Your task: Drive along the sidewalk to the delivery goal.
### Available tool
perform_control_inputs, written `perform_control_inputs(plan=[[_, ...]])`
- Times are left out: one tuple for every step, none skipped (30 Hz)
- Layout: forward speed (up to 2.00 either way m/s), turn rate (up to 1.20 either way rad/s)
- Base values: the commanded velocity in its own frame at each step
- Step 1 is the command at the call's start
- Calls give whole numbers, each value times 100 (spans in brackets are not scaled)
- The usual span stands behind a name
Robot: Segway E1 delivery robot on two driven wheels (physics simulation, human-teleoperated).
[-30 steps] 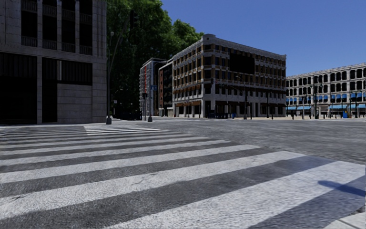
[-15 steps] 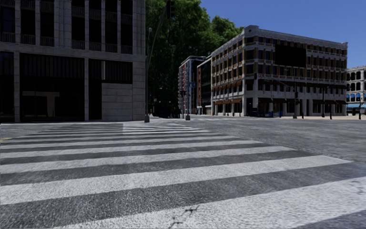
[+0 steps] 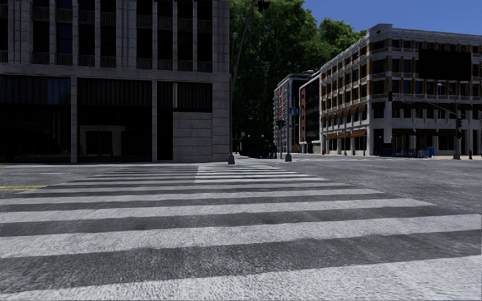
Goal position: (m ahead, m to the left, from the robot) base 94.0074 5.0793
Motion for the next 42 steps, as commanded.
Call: perform_control_inputs(plan=[[194, 58], [194, 59], [193, 62], [192, 63], [192, 63], [192, 63], [191, 63], [191, 63], [191, 63], [191, 63], [191, 63], [191, 63], [191, 63], [191, 63], [191, 63], [191, 54], [191, 54], [191, 41], [190, 0], [190, 0], [190, 0], [190, 0], [190, 0], [190, 0], [190, 0], [190, 0], [190, 0], [190, 0], [192, 0], [192, 0], [192, 0], [200, 0], [200, 0], [200, 0], [200, 0], [200, 0], [200, 0], [200, 0], [200, 0], [200, 0], [200, 0], [200, 0]])
